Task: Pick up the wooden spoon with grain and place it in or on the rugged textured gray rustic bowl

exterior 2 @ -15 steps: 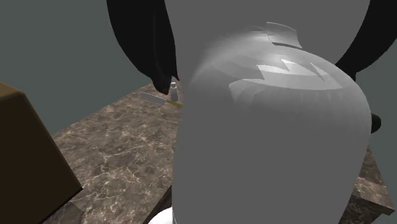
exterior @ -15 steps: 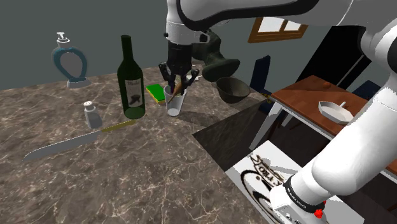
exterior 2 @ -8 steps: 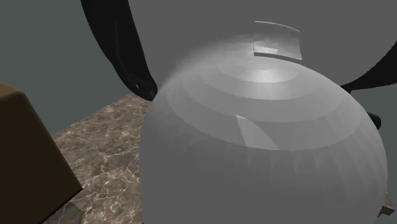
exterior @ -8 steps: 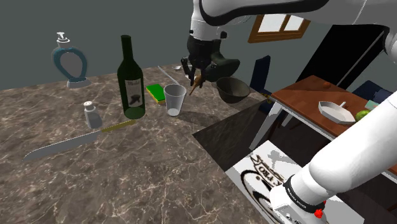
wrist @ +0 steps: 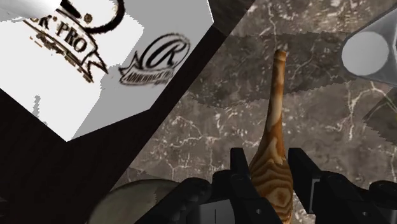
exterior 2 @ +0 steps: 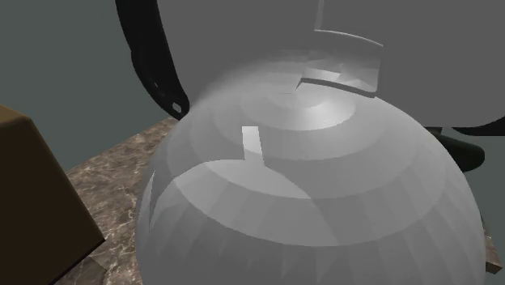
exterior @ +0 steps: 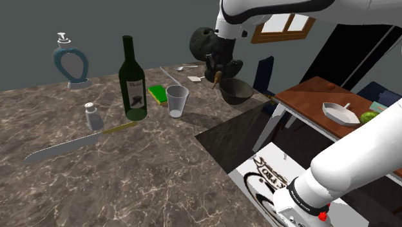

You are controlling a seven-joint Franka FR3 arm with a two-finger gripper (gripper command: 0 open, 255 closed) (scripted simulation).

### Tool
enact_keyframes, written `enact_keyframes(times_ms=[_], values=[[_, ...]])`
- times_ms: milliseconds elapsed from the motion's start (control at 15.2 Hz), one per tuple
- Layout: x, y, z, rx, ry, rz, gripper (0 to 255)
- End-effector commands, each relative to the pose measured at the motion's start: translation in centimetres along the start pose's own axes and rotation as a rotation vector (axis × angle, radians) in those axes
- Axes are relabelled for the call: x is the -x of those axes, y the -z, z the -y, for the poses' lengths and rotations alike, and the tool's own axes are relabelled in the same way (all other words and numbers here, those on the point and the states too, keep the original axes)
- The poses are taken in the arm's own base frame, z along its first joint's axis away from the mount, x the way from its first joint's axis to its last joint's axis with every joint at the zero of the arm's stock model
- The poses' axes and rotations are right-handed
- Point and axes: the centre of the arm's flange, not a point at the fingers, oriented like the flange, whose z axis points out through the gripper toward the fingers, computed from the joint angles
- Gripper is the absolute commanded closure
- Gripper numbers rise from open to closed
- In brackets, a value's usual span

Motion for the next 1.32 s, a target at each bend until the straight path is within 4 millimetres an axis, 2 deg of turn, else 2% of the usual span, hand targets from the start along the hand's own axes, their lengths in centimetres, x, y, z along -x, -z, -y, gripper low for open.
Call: enact_keyframes(times_ms=[0, 792, 1254], values=[[-2.3, 0.0, -1.7, 0.0, 0.001, 0.0, 255], [-15.5, 1.0, -11.0, 0.0, 0.001, 0.0, 255], [-15.9, -2.7, -10.7, 0.0, 0.001, 0.0, 255]])
